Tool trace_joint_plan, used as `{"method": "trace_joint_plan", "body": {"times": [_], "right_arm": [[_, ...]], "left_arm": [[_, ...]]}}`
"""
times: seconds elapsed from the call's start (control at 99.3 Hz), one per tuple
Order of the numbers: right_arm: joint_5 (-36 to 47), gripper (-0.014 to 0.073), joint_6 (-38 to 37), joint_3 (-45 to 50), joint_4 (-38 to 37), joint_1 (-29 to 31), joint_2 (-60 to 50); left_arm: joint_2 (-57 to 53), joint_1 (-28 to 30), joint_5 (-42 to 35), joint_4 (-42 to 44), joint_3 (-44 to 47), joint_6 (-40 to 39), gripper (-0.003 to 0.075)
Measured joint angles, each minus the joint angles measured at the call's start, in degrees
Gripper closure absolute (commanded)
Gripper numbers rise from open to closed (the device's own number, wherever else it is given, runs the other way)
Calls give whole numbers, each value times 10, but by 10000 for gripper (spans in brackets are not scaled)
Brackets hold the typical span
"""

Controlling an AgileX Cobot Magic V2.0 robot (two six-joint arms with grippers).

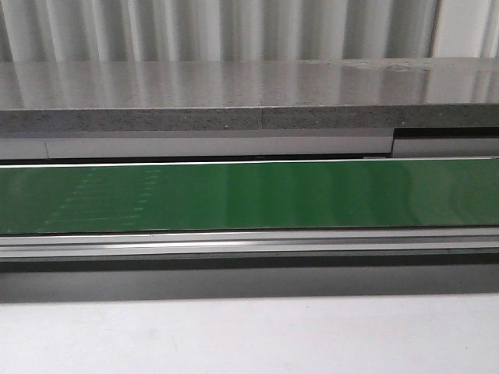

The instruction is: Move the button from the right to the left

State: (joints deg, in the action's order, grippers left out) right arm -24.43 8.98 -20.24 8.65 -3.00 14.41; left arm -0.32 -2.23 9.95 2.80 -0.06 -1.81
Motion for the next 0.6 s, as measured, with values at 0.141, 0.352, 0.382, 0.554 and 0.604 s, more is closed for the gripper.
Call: {"method": "trace_joint_plan", "body": {"times": [0.141, 0.352, 0.382, 0.554, 0.604], "right_arm": [[148, 660, -69, 73, -27, 18, 0], [256, 660, -151, 149, -96, 67, -15], [260, 660, -153, 156, -97, 72, -22], [267, 660, -157, 211, -101, 86, -87], [248, 660, -158, 215, -103, 87, -111]], "left_arm": [[0, 0, 0, 0, 0, 0, 740], [0, 0, 0, 0, 0, 0, 740], [0, 0, 0, 0, 0, 0, 740], [0, 0, 0, 0, 0, 0, 740], [0, 0, 0, 0, 0, -1, 740]]}}
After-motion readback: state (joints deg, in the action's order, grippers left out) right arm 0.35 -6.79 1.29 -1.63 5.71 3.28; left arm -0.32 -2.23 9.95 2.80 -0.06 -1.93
